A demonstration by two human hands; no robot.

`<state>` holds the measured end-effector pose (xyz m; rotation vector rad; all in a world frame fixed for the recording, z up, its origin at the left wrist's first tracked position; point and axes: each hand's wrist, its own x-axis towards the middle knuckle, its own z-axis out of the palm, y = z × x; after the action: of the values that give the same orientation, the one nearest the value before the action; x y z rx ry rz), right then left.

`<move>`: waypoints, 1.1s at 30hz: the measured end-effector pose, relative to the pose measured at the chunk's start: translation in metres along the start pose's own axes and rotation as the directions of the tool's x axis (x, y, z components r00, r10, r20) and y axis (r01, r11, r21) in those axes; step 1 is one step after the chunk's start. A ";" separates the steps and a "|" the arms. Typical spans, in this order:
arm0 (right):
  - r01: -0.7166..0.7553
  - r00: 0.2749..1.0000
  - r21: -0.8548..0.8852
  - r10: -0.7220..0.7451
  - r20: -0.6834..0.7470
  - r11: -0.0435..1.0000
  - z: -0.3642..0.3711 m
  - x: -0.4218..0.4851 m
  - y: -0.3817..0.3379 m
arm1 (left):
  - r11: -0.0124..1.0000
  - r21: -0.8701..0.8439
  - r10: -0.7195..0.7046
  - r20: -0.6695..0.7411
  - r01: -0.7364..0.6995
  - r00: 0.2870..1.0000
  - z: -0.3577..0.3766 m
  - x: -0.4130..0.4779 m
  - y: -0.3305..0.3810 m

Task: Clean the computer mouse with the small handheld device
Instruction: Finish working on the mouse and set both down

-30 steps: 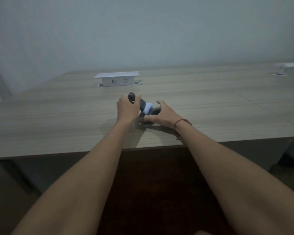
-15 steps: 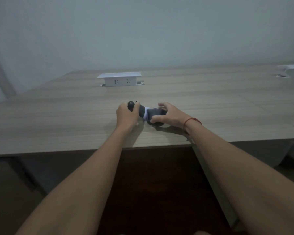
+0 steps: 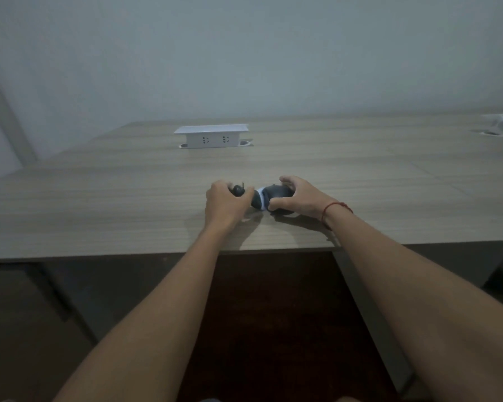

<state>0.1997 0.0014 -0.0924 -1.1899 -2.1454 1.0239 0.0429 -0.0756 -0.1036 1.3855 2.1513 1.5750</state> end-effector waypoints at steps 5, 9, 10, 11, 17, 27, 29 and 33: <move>-0.021 0.998 0.093 0.026 -0.051 0.995 0.002 -0.006 0.000 | 0.938 0.345 -0.036 -0.028 0.043 0.999 -0.005 0.002 -0.011; -0.030 0.944 0.466 0.178 -0.278 0.884 0.007 -0.010 -0.002 | 0.873 0.488 0.026 -0.068 0.010 0.997 -0.012 -0.004 -0.012; -0.017 0.922 0.490 0.203 -0.330 0.871 0.010 -0.012 -0.005 | 0.881 0.473 0.052 -0.057 -0.019 0.997 -0.014 -0.007 -0.012; -0.011 0.911 0.488 0.210 -0.356 0.873 0.013 -0.013 -0.006 | 0.905 0.419 0.084 -0.012 -0.071 0.996 -0.015 -0.009 -0.012; -0.005 0.947 0.202 0.069 -0.313 0.979 0.034 -0.020 -0.008 | 0.952 0.163 0.174 0.404 -0.257 0.898 -0.011 -0.010 -0.012; -0.006 0.892 -0.014 -0.001 -0.453 1.000 0.041 0.026 -0.007 | 0.949 0.304 0.029 0.166 -0.079 0.986 0.035 0.029 -0.008; -0.020 0.886 -0.007 0.014 -0.464 1.000 0.039 0.042 -0.004 | 0.943 0.329 0.008 0.134 -0.052 0.991 0.045 0.042 -0.008; -0.042 0.872 -0.001 0.036 -0.488 0.999 0.033 0.074 0.001 | 0.948 0.316 -0.006 0.104 -0.027 0.995 0.063 0.073 -0.011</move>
<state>0.1395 0.0526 -0.1095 -1.3334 -1.7328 0.6334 0.0314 0.0204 -0.1127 1.5295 2.4142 1.1654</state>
